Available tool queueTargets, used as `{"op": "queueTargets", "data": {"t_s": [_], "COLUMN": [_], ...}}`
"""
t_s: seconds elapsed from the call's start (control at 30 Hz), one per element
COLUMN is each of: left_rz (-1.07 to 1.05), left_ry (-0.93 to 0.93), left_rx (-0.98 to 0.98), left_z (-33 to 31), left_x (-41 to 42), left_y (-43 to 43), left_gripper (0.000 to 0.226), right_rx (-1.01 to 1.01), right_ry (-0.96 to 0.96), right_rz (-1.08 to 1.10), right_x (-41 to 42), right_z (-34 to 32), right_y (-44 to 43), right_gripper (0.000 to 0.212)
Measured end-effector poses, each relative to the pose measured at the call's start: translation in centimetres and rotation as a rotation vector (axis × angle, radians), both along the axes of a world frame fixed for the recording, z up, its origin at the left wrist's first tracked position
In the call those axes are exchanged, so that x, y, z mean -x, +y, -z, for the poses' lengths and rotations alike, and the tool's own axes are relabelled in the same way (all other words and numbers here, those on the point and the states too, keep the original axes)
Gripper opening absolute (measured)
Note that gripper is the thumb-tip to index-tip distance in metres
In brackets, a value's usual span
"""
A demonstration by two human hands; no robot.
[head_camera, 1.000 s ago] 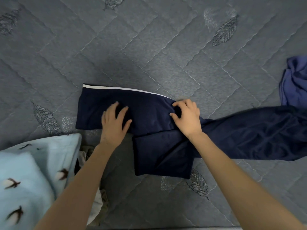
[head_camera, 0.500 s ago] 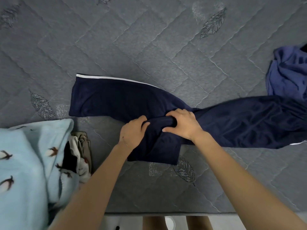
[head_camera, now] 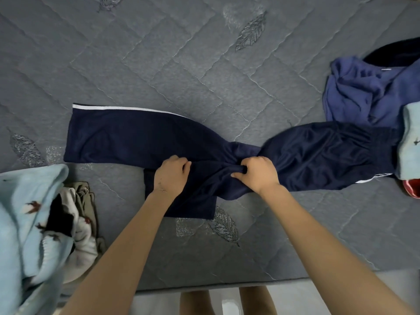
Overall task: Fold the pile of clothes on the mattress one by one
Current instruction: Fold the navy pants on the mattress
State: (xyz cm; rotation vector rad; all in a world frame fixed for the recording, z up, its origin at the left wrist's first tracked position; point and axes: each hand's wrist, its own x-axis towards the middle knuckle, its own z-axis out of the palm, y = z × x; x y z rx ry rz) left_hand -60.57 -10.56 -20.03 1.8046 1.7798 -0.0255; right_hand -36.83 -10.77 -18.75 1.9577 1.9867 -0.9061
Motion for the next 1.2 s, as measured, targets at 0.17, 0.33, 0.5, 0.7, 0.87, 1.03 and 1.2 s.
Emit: {"op": "queueTargets", "data": {"t_s": [0.17, 0.33, 0.5, 0.7, 0.87, 1.03, 1.2], "left_rz": [0.128, 0.405, 0.355, 0.134, 0.057, 0.217, 0.405], "left_ry": [0.015, 0.014, 0.126, 0.026, 0.037, 0.012, -0.301], "left_rx": [-0.160, -0.174, -0.123, -0.271, -0.248, -0.297, -0.160], "left_z": [0.5, 2.0, 2.6, 2.5, 2.6, 3.6, 2.1], "left_x": [-4.2, -8.7, -11.6, -12.0, -12.6, -13.3, -15.6], "left_y": [1.1, 2.8, 4.3, 6.1, 6.8, 6.2, 6.0], "left_gripper": [0.029, 0.051, 0.025, 0.012, 0.013, 0.025, 0.049], "right_rx": [0.017, 0.062, -0.133, -0.264, -0.484, -0.342, -0.183], "right_ry": [0.002, 0.088, 0.231, 0.375, 0.193, 0.241, 0.027], "right_rz": [0.032, -0.216, -0.070, 0.105, 0.240, 0.322, 0.242], "right_x": [-2.9, -6.2, -8.1, -8.1, -9.2, -12.0, -14.2], "right_z": [-0.5, 0.2, 1.3, 1.2, 2.2, 2.4, 3.4], "right_y": [-0.5, -0.6, -0.7, 0.2, 2.8, 4.5, 4.4], "right_gripper": [0.059, 0.050, 0.019, 0.046, 0.034, 0.055, 0.052]}}
